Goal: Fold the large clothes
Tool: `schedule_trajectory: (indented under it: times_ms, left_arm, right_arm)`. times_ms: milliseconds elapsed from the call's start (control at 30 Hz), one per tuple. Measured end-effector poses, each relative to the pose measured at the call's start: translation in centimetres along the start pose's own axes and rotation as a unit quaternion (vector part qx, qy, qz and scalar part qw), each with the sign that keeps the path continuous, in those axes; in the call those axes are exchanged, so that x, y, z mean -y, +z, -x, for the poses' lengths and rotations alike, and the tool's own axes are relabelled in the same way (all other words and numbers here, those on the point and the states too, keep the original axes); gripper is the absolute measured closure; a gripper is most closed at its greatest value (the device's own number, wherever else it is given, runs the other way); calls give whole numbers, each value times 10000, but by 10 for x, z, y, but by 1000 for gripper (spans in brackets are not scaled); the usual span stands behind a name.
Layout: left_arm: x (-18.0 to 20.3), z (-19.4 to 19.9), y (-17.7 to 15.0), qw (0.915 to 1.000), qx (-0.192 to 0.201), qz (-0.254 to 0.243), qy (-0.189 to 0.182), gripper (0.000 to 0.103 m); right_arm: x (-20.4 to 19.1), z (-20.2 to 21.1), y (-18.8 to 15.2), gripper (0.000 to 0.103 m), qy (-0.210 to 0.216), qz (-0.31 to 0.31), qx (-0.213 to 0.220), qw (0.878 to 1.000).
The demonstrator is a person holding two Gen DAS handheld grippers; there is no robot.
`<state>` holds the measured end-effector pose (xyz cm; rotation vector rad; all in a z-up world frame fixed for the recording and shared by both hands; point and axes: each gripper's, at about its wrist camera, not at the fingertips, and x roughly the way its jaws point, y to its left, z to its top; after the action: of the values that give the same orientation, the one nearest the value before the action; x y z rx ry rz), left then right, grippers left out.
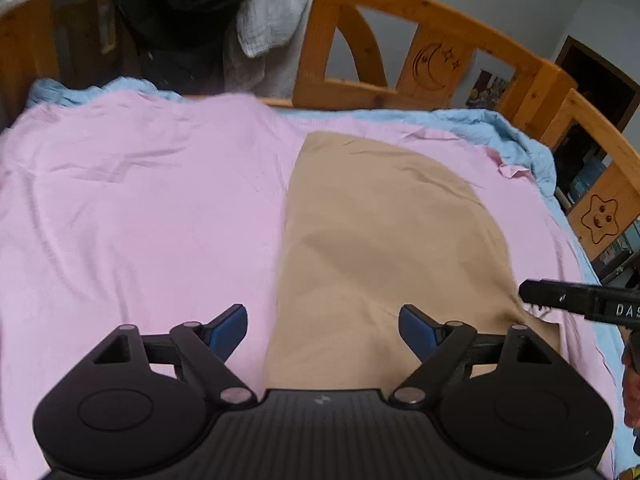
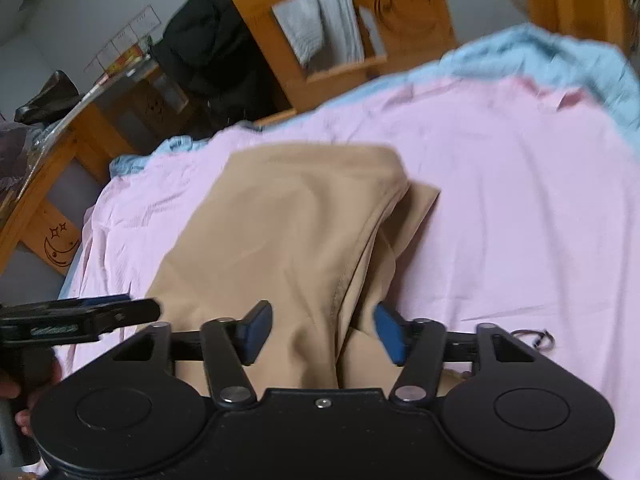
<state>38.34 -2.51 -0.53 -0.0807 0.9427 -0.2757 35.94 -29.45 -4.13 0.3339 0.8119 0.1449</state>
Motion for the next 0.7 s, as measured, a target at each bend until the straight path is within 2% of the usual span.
schedule_trajectory:
  times_ms: [33, 100, 300, 400, 700]
  left_arm:
    - [3, 12, -5, 9999, 104, 20, 40, 12]
    - [5, 36, -17, 9993, 355, 38, 60, 2]
    - [11, 105, -54, 9954, 953, 61, 24, 1]
    - [14, 136, -73, 9920, 1263, 14, -45, 1]
    - [17, 190, -102, 9821, 1864, -271, 36, 1]
  right_arm:
    - [-5, 11, -3, 36, -46, 83, 125, 9999]
    - [-16, 31, -11, 29, -84, 264, 400, 9988]
    - [-56, 96, -50, 18, -90, 855, 1253, 9884]
    - [-74, 124, -70, 16, -70, 1047, 1625, 9811]
    - [-104, 178, -115, 9, -288, 1213, 2553, 9588]
